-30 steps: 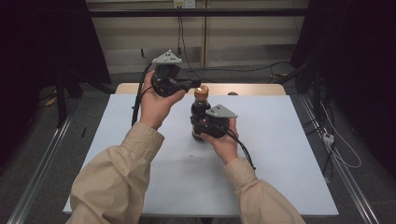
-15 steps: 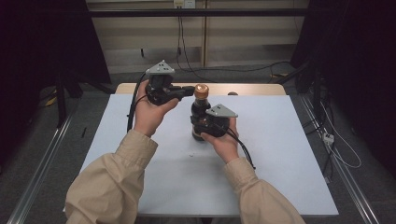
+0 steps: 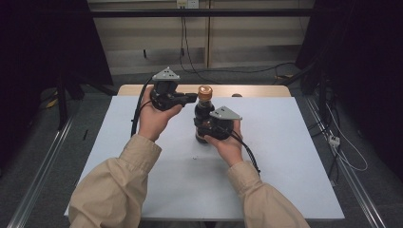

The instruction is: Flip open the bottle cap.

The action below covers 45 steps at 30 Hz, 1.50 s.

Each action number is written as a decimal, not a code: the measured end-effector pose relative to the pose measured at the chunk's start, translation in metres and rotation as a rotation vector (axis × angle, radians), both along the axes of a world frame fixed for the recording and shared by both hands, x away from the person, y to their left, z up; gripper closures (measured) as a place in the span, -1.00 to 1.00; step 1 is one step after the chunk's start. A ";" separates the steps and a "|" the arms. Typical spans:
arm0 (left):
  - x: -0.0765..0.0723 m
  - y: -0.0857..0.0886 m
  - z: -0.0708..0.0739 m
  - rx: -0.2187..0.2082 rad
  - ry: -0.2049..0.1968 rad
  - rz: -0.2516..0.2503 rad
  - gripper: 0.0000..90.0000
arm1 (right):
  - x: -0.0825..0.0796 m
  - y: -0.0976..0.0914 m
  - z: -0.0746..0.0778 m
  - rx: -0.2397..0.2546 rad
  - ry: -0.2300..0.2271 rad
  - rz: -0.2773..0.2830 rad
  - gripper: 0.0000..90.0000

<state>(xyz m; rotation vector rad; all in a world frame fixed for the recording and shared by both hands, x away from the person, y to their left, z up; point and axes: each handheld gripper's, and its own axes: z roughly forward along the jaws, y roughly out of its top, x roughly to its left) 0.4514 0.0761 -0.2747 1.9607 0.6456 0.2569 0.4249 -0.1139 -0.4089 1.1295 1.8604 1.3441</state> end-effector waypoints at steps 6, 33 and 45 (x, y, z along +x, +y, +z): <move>0.001 -0.001 -0.001 0.003 -0.001 0.003 1.00 | 0.000 0.000 0.000 0.000 0.002 0.002 -0.31; 0.002 -0.007 0.002 -0.005 -0.007 0.009 1.00 | 0.000 -0.001 -0.001 0.008 -0.002 0.000 -0.31; 0.002 -0.010 0.005 -0.018 -0.017 0.019 1.00 | 0.000 -0.001 -0.002 0.011 -0.007 -0.001 -0.31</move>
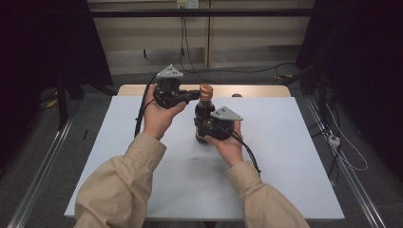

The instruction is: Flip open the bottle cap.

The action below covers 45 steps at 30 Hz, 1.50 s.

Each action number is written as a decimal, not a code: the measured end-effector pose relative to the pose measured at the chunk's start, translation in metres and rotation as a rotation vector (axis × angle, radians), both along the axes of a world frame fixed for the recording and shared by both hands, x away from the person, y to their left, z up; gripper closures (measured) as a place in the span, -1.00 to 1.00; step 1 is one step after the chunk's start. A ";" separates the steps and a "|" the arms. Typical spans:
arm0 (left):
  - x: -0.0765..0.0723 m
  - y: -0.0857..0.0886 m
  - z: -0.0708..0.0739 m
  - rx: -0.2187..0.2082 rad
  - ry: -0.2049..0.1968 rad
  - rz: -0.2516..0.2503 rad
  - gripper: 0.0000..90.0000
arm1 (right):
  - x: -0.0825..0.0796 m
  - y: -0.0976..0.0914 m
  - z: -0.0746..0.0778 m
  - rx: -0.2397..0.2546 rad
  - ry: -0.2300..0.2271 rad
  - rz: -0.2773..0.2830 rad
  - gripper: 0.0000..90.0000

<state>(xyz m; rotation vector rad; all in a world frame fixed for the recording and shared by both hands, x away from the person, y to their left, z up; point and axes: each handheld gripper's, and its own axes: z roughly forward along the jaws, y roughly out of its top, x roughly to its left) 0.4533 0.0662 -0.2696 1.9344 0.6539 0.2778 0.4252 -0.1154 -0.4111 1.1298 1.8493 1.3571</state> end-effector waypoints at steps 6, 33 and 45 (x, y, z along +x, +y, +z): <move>0.000 -0.001 0.001 -0.007 0.001 0.004 1.00 | 0.000 0.000 0.000 0.000 -0.001 0.000 -0.31; 0.002 -0.004 0.008 0.004 -0.001 0.005 1.00 | 0.000 0.000 -0.001 0.002 -0.002 0.001 -0.32; 0.003 -0.005 0.009 0.001 0.005 0.002 1.00 | 0.000 0.000 -0.002 0.004 -0.002 -0.001 -0.32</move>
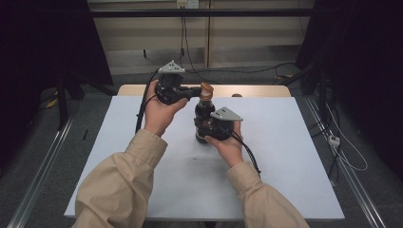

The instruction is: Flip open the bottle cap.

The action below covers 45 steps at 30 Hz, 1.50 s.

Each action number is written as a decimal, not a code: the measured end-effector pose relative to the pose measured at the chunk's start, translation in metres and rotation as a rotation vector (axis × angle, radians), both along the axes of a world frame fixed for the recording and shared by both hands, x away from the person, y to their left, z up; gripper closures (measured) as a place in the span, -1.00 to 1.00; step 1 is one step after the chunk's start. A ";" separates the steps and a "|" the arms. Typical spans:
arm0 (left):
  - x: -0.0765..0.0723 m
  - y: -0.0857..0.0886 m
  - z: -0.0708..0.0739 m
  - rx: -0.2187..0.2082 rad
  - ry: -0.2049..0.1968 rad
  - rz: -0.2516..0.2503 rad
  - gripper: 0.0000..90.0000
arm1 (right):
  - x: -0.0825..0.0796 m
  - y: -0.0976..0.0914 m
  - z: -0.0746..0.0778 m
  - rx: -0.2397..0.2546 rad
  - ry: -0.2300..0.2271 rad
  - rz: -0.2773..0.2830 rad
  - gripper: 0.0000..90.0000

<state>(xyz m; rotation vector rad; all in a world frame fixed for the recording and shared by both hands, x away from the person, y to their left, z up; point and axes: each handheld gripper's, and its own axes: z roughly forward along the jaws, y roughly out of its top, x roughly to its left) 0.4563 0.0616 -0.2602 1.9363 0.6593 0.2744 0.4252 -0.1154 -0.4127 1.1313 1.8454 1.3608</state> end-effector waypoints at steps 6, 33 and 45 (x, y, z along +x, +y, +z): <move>0.001 -0.001 0.001 -0.003 0.004 -0.001 1.00 | 0.000 0.000 0.000 0.000 0.000 0.000 -0.32; 0.004 -0.004 0.007 -0.007 0.002 0.006 1.00 | 0.000 0.000 -0.001 0.001 -0.002 -0.002 -0.32; 0.004 -0.007 0.008 -0.007 0.005 0.003 1.00 | 0.000 0.000 -0.002 0.002 -0.004 -0.001 -0.32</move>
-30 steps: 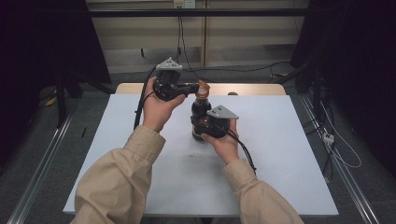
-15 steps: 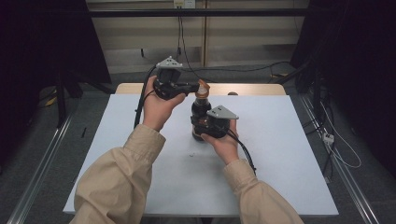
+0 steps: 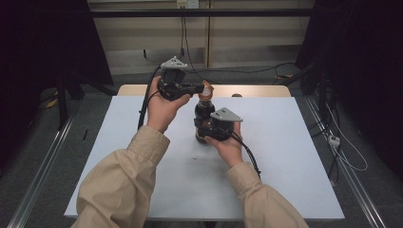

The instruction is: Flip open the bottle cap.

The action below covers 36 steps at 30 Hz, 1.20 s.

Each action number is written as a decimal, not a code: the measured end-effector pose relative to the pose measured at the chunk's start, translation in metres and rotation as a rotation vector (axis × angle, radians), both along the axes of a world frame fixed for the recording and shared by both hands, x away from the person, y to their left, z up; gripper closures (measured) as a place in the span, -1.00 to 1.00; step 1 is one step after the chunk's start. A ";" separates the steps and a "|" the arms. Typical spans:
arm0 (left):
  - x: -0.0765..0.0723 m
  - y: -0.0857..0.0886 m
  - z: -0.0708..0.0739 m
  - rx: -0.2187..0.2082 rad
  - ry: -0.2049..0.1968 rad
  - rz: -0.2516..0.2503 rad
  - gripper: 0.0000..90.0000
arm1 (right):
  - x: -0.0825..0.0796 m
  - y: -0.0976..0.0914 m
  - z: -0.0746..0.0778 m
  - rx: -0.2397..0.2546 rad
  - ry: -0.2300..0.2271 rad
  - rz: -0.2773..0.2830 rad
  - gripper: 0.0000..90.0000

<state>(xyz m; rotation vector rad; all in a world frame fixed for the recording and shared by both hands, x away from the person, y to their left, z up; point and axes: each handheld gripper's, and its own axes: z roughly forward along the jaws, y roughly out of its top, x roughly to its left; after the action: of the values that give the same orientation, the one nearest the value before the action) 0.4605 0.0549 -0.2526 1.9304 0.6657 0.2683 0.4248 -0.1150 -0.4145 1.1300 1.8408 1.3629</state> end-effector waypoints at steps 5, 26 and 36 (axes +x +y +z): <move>0.000 0.000 0.000 -0.003 0.002 0.003 1.00 | 0.000 0.000 0.000 -0.001 0.001 0.001 -0.32; 0.002 -0.006 0.003 0.002 -0.008 0.006 1.00 | 0.000 0.000 0.000 -0.003 0.004 0.004 -0.32; 0.003 -0.011 0.007 0.012 -0.013 0.001 1.00 | -0.001 0.000 0.000 -0.005 0.006 0.005 -0.32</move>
<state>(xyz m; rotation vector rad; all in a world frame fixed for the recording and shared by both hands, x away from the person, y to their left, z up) 0.4630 0.0436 -0.2461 1.9381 0.6577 0.2851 0.4243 -0.1146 -0.4147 1.1292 1.8514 1.3578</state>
